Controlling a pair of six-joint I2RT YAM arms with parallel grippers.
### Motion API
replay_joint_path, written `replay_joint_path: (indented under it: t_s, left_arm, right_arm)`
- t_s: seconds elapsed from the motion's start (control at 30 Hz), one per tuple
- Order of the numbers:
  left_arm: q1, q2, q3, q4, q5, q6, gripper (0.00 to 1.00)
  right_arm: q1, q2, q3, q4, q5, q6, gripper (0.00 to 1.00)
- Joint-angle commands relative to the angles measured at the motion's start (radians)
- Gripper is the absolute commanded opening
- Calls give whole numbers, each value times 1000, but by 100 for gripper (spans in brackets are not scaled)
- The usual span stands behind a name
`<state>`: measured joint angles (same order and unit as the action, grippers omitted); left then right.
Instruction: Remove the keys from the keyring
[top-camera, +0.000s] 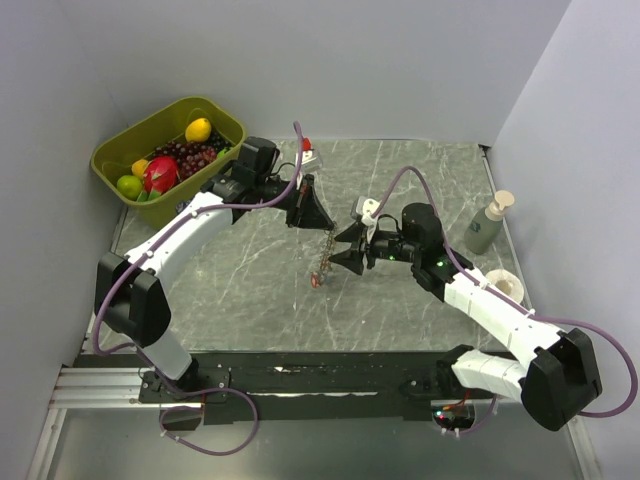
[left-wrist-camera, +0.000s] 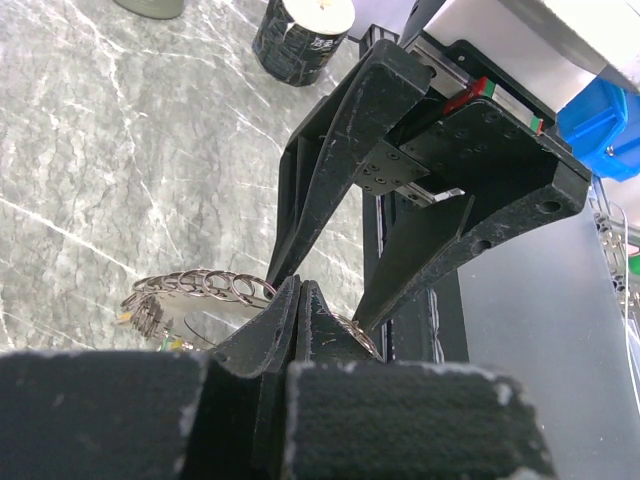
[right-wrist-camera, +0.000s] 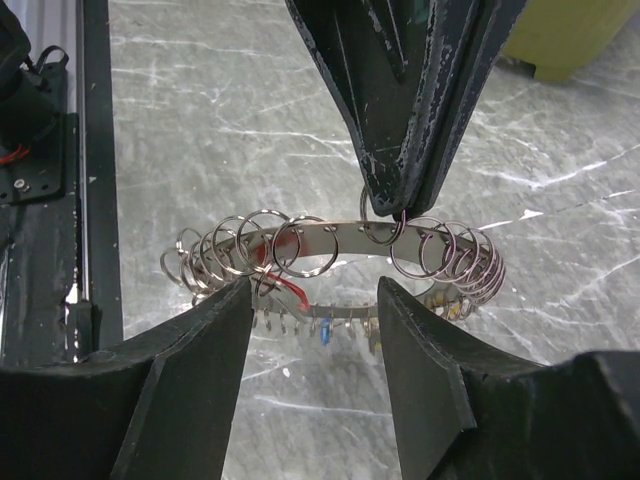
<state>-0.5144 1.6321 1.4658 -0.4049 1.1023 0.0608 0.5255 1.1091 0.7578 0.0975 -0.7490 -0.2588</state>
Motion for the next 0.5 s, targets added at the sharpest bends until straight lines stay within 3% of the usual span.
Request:
replay_joint_path:
  t_s: [0.0,0.17,0.27,0.3,0.47]
  left_arm:
    - [-6,-20,8,55,50,-19,1]
    - [-6,-15,8,58,51,-24,1]
    - [-4,-15,8,58,48,-24,1]
    - [-4,-17,8,60,48,-26,1]
    - [-6,-14,8,58,47,-24,1]
  right_arm:
    - [1,-20,-9,56,5,15,59]
    - [2,-18,-18,76,5,27,52]
    - [2,-18,-18,76,4,24,41]
    - [4,-17,-17,74,0,23,32]
    - [4,-23,-18,74,-6,21,24]
